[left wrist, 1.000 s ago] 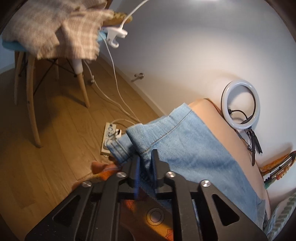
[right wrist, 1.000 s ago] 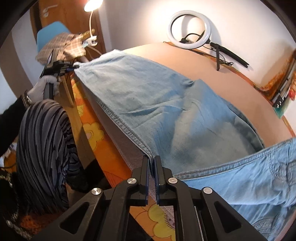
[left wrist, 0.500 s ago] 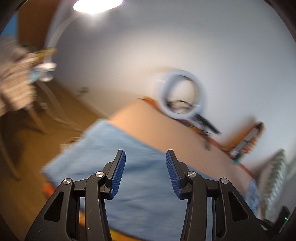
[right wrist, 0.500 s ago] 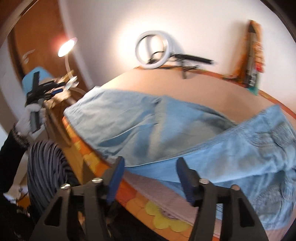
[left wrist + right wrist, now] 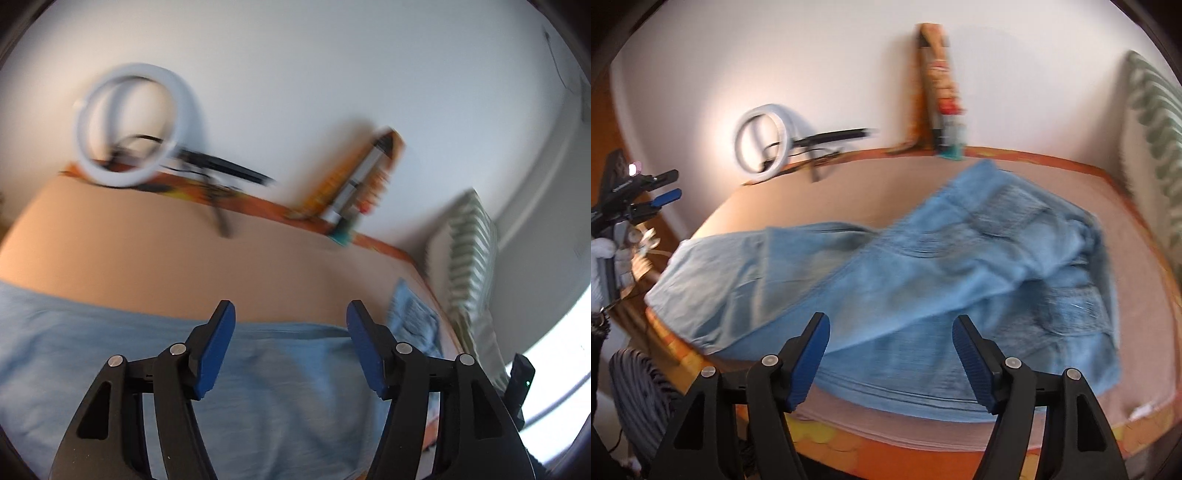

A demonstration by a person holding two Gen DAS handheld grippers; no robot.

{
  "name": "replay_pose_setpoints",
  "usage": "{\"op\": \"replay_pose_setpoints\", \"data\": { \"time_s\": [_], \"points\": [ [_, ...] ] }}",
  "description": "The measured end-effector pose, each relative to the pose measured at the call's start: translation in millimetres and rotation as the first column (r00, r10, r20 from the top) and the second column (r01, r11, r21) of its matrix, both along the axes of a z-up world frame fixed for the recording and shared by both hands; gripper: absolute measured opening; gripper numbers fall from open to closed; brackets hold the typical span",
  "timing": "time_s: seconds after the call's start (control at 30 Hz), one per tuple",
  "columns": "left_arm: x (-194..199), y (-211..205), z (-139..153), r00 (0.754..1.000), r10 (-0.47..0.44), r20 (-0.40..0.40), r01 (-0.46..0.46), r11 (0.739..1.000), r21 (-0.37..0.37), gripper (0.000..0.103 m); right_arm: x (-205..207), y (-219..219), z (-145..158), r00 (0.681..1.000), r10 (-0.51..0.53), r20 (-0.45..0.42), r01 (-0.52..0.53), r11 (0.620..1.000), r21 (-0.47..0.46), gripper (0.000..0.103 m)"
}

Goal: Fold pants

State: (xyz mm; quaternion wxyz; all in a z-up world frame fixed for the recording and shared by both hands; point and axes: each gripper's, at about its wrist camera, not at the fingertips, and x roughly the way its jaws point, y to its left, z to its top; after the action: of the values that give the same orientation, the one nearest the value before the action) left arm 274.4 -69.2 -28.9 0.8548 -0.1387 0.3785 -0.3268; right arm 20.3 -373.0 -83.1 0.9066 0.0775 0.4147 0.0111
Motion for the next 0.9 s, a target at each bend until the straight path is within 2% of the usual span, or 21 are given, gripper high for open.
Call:
{"op": "replay_pose_setpoints", "data": {
  "time_s": [0.17, 0.27, 0.4, 0.53, 0.67, 0.8, 0.9],
  "points": [
    [5.3, -85.5, -18.1, 0.986, -0.148, -0.071, 0.148, 0.989, 0.003, 0.065, -3.2, -31.5, -2.5, 0.994, -0.112, -0.009, 0.111, 0.992, -0.062, 0.078],
    [5.1, -134.0, -34.1, 0.969, -0.216, -0.117, 0.219, 0.976, 0.011, 0.065, -6.0, -46.5, -2.6, 0.984, -0.18, -0.006, 0.178, 0.977, -0.12, 0.079],
    [8.2, -189.4, -65.3, 0.934, -0.289, -0.21, 0.291, 0.956, -0.026, 0.065, -7.2, -60.5, -9.1, 0.976, -0.217, -0.001, 0.214, 0.962, -0.169, 0.079],
    [11.5, -225.2, -86.1, 0.912, -0.318, -0.26, 0.322, 0.946, -0.031, 0.065, -7.3, -89.4, -23.4, 0.964, -0.26, -0.054, 0.253, 0.962, -0.1, 0.079],
    [17.2, -251.6, -105.1, 0.893, -0.329, -0.306, 0.333, 0.942, -0.042, 0.065, -11.9, -127.1, -34.1, 0.944, -0.314, -0.104, 0.318, 0.948, 0.028, 0.079],
    [17.5, -267.7, -119.2, 0.876, -0.34, -0.341, 0.34, 0.938, -0.063, 0.065, -22.4, -146.7, -31.9, 0.936, -0.341, -0.089, 0.349, 0.933, 0.093, 0.079],
    [12.7, -277.7, -119.2, 0.876, -0.365, -0.315, 0.361, 0.93, -0.073, 0.063, -25.4, -161.1, -31.3, 0.928, -0.363, -0.087, 0.371, 0.921, 0.119, 0.079]
  ]
}}
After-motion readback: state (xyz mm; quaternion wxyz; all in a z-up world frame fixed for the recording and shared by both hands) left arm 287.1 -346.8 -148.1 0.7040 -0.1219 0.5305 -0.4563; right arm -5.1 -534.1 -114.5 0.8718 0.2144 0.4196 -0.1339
